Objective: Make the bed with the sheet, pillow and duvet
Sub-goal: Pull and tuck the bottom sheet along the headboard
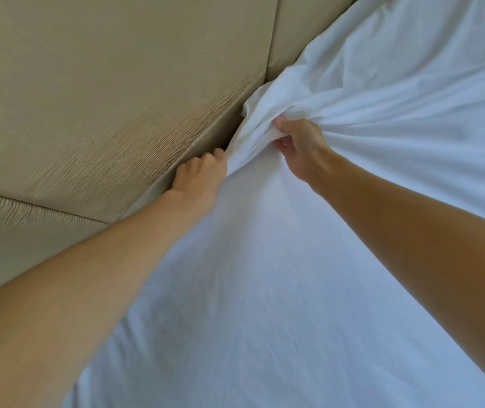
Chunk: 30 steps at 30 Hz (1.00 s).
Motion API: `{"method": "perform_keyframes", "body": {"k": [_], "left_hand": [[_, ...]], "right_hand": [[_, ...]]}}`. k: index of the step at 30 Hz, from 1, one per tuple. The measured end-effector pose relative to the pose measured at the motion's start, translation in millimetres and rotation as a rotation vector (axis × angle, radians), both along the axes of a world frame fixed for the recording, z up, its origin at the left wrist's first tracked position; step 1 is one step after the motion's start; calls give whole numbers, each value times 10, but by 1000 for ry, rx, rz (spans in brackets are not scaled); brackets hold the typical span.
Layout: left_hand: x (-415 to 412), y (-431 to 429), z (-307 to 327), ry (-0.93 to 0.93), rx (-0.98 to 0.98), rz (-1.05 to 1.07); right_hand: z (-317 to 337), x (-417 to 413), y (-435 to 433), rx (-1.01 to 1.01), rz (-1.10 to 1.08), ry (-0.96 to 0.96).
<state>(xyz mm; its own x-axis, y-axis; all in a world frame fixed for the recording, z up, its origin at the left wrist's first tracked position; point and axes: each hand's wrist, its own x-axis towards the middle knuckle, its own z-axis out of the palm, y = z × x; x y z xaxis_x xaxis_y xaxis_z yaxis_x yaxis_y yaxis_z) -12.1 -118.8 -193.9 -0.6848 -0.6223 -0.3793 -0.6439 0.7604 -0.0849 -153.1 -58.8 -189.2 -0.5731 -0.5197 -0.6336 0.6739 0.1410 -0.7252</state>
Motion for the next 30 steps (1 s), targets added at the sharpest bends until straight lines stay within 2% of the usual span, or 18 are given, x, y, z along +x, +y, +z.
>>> {"method": "perform_keyframes", "body": {"k": [3, 4, 6, 8, 14, 17, 19, 22, 25, 28, 30], "left_hand": [[14, 0, -25, -125, -208, -190], [18, -24, -31, -110, -246, -232], [8, -3, -78, -179, -203, -185], [-14, 48, -191, -108, -116, -171], [50, 81, -175, 123, -135, -99], [196, 154, -233, 336, -190, -100], [302, 311, -293, 356, -191, -90], [415, 545, -221, 354, -182, -94], [513, 657, -223, 309, -86, -74], [639, 671, -314, 244, -38, -35], [665, 623, -328, 219, -17, 9]], "right_hand": [[-5, 7, -22, -44, -79, -54], [-27, 3, -29, -51, -97, -69], [-82, 2, -38, -52, -98, -79], [-144, -27, -46, -42, -78, -71], [-168, -70, -76, -18, -70, -77], [-104, -46, -79, 50, 3, 0], [-76, -8, -60, 101, 50, 62], [-51, 155, -11, 157, 216, 203], [-74, 401, 105, 93, 439, 419], [-218, 552, 243, 235, 800, 922], [-319, 583, 302, 274, 1008, 1132]]}}
